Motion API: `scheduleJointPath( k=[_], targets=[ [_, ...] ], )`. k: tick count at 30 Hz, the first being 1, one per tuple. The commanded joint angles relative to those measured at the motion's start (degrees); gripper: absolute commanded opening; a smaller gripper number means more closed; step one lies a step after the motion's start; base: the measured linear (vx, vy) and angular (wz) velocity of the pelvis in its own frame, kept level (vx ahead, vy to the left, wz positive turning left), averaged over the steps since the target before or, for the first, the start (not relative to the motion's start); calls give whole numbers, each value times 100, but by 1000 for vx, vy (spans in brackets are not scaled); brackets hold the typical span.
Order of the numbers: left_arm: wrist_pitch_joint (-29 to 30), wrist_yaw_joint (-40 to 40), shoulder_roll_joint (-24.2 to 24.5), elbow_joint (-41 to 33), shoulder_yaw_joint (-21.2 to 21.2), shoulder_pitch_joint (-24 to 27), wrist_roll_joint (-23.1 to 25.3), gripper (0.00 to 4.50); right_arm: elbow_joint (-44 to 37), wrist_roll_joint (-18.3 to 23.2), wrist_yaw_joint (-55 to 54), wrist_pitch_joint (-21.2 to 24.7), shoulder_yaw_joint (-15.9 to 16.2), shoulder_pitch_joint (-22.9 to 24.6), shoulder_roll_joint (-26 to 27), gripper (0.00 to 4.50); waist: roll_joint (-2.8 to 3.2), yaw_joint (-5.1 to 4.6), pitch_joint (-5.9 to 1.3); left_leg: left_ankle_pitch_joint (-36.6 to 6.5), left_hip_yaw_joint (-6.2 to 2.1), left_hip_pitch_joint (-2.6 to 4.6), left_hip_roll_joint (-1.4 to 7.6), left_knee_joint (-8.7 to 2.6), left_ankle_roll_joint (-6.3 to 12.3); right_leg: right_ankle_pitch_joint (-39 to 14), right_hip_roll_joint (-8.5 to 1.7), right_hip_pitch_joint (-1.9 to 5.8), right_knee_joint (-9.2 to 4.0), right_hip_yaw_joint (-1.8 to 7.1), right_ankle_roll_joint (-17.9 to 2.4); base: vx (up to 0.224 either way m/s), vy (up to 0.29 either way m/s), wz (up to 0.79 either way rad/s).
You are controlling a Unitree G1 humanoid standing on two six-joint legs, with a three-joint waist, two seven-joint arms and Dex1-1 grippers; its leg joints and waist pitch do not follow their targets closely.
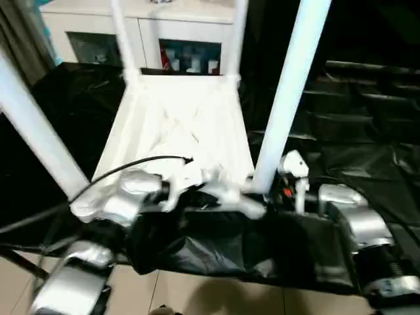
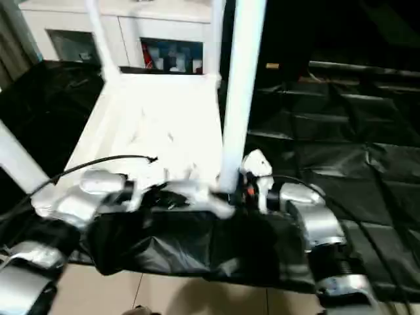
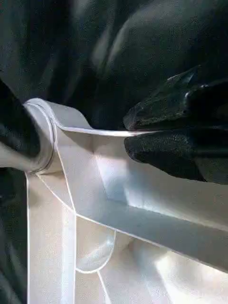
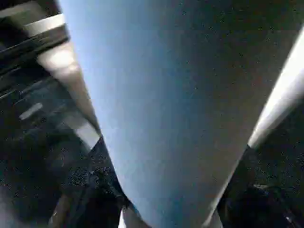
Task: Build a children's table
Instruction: Rotate leg to tighten
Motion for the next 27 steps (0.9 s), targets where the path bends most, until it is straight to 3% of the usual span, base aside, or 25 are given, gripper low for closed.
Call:
scheduleJointPath(
  k=[1, 2, 4, 7, 9, 11, 14, 15, 16, 19, 20, 21, 22, 25, 27],
  targets=[
    [90, 1037, -289, 119, 321, -272, -99, 0, 461, -39, -532, 213, 211, 172, 416, 201, -72, -50, -280, -1722, -328, 129, 427, -460, -110, -3124, -550, 147, -629, 334, -683, 0, 0, 0],
    [109, 1276, -401, 213, 351, -357, -80, 0, 618, -15, -975, 222, 51, 99, 587, 200, -32, -69, -273, -1819, -337, 156, 429, -461, -110, -3223, -548, 128, -666, 335, -616, 0, 0, 0],
    [131, 1493, -509, 303, 374, -431, -64, 0, 778, 12, -1367, 239, -94, 17, 738, 199, -49, -114, -262, -1957, -349, 155, 413, -466, -92, -3364, -538, 124, -698, 315, -565, 0, 0, 0],
    [244, 2039, -824, 508, 378, -615, 21, 0, 1160, 41, -2097, 155, -326, -255, 1130, 199, -4, -149, -258, -2191, -364, 214, 427, -483, -152, -3394, -525, 100, -735, 290, -538, 0, 0, 0],
    [191, 2096, -948, 613, 340, -697, 51, 0, 1300, -87, -2162, -1, -246, -411, 1308, 199, 0, -162, -284, -2157, -380, 160, 447, -530, -171, -2908, -528, 158, -687, 293, -636, 0, 0, 0],
    [161, 2056, -955, 626, 328, -707, 53, 0, 1316, -119, -2118, -70, -207, -440, 1331, 199, -12, -177, -288, -2151, -369, 153, 441, -535, -154, -2685, -531, 162, -661, 318, -715, 0, 0, 0],
    [83, 1784, -844, 597, 252, -673, 75, 0, 1224, -152, -1729, -327, -53, -433, 1291, 199, -25, -164, -288, -2011, -341, 139, 435, -522, -45, -2408, -548, 168, -629, 357, -882, 0, 0, 0],
    [61, 1697, -798, 586, 236, -655, 66, 0, 1188, -133, -1589, -353, -32, -421, 1266, 255, -49, -167, -284, -1979, -334, 128, 431, -520, 0, -2421, -547, 177, -633, 356, -889, 0, 0, 0],
    [34, 1601, -745, 570, 223, -634, 57, 0, 1143, -72, -1436, -334, -43, -410, 1239, 269, -57, -161, -287, -1938, -334, 118, 427, -514, 26, -2424, -554, 188, -627, 359, -892, 0, 0, 0],
    [-5, 1374, -607, 541, 219, -587, 40, 0, 1071, -21, -1147, -323, -2, -418, 1114, 278, -58, -145, -296, -1716, -321, 97, 436, -503, 144, -2280, -566, 209, -596, 372, -949, 0, 0, 0],
    [-93, 1187, -510, 497, 196, -541, 30, 0, 1029, -48, -903, -337, 79, -422, 994, 278, -94, -148, -294, -1623, -315, 92, 441, -507, 174, -2216, -555, 212, -590, 368, -981, 0, 0, 0],
    [-99, 1136, -486, 483, 190, -528, 25, 0, 1010, -44, -819, -339, 97, -418, 961, 278, -77, -139, -300, -1547, -311, 85, 442, -497, 204, -2171, -560, 224, -573, 369, -1009, 0, 0, 0],
    [-120, 908, -378, 424, 166, -474, 3, 0, 937, -32, -439, -358, 176, -401, 818, 278, -101, -136, -300, -1526, -306, 87, 446, -498, 219, -2176, -558, 221, -574, 366, -1013, 0, 0, 0],
    [-220, 554, -244, 315, 142, -391, -63, 0, 827, -3, 6, -362, 262, -374, 630, 278, -74, -120, -312, -1337, -295, 68, 466, -490, 264, -1940, -548, 232, -526, 368, -1092, 0, 0, 0],
    [-296, 11, -26, 136, 82, -265, -172, 0, 635, 28, 687, -346, 369, -312, 318, 278, -64, -83, -333, -1125, -279, 39, 480, -475, 310, -1459, -524, 273, -446, 352, -1228, 0, 0, 0]
  ],
)
